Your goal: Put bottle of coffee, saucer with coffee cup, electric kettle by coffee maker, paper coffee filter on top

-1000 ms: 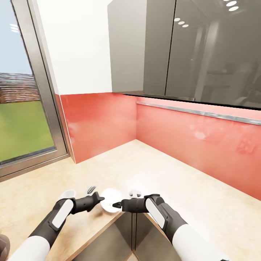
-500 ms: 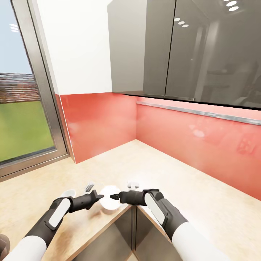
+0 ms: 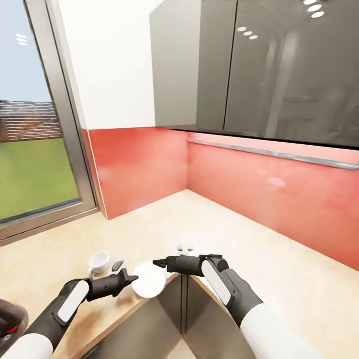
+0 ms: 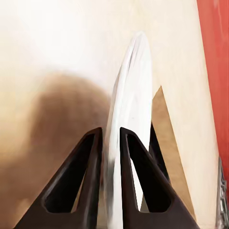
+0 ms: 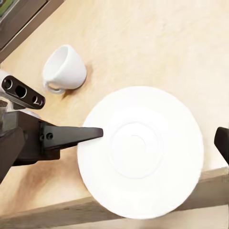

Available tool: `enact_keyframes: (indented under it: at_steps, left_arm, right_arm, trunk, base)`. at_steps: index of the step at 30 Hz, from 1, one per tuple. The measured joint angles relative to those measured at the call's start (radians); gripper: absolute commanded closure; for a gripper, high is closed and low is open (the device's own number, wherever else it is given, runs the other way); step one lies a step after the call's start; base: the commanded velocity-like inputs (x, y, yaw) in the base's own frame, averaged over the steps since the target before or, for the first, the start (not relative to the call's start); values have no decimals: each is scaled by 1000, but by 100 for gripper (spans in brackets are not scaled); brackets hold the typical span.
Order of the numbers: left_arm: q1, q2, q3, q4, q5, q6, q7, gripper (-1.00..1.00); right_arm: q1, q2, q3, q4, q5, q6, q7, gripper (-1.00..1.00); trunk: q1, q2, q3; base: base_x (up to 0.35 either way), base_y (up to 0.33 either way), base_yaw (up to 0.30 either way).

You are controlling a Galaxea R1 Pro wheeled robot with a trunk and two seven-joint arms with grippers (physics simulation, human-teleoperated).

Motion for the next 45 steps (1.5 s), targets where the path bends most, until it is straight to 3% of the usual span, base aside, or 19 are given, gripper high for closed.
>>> enact_keyframes:
  at_steps: [9, 12, 16, 24, 29, 32, 34, 38, 43, 45]
  left_arm:
    - [0, 0, -2, 0, 3, 0, -1, 100]
    - [3, 0, -4, 10, -3, -2, -48, 100]
    - [75, 0, -6, 6, -17, -15, -118, 100]
    - [195, 0, -8, 4, -19, -23, -175, 100]
    - [261, -1, -11, 3, -20, -25, -190, 100]
    - [310, 3, -9, 10, -23, -70, -228, 100]
    - [363, 7, -8, 17, -28, -146, -248, 100]
    - [451, 43, -6, 19, -28, -181, -305, 100]
    - [517, 91, 4, 71, -23, -298, -391, 100]
    - [521, 95, 6, 160, -24, -361, -449, 100]
  right_arm:
    - [0, 1, 1, 3, 0, 0, 0, -100]
    - [0, 1, 2, 4, 0, 0, -1, -100]
    - [0, 2, 5, 7, 3, 0, -2, -100]
    - [0, 1, 8, 35, 9, 0, -2, -100]
    - [0, 1, 8, 196, 9, -10, -3, -100]
    - [0, 0, 9, 326, 27, -31, -3, -100]
    - [0, 0, 8, 459, 57, -127, -1, -100]
    - [0, -1, 12, 623, 96, -267, 1, -100]
    - [1, -2, 10, 818, 250, -384, -3, -100]
    - [32, -26, 11, 843, 296, -416, -3, -100]
  trunk:
    - [0, 0, 0]
    - [0, 0, 0]
    - [0, 0, 0]
    - [0, 0, 0]
    - [0, 0, 0]
    - [0, 0, 0]
    - [0, 0, 0]
    - [0, 0, 0]
    - [0, 0, 0]
    - [0, 0, -1]
  base:
    - [-337, 0, 0]
    - [-338, 0, 0]
    - [-339, 0, 0]
    - [-339, 0, 0]
    - [-338, 0, 0]
    - [-339, 0, 0]
    - [-338, 0, 0]
    - [-339, 0, 0]
    - [-339, 0, 0]
    - [-338, 0, 0]
